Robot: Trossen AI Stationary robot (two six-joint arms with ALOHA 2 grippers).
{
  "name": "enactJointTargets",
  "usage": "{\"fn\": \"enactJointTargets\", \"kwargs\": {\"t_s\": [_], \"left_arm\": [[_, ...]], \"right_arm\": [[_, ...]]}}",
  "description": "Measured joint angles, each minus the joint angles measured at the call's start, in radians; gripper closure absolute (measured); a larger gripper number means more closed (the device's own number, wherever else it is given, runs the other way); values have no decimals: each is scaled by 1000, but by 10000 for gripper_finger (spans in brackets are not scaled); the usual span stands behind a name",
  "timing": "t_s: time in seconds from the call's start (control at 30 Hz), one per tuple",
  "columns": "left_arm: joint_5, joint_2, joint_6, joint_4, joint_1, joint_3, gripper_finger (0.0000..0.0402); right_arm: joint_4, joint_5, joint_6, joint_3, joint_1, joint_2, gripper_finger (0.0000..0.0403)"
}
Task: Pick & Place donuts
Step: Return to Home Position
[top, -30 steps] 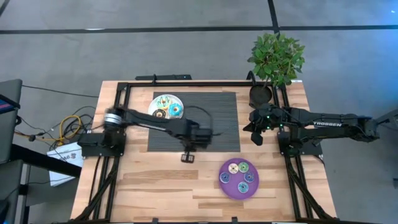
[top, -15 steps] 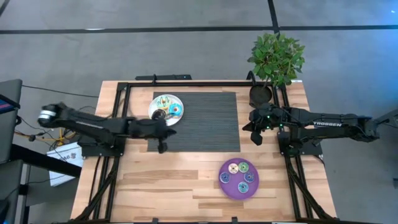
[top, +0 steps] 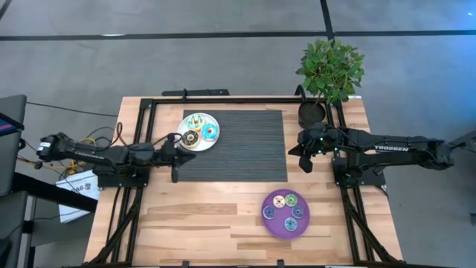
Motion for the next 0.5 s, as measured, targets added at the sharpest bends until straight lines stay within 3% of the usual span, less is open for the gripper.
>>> {"fn": "enactJointTargets", "kwargs": {"t_s": [0.27, 0.5], "left_arm": [[-6, -287, 21, 105, 0, -164, 400], [-17, -527, 52, -58, 0, -178, 400]], "right_arm": [[4, 0, 0, 0, 0, 0, 403], [1, 5, 51, 0, 0, 0, 403]]}}
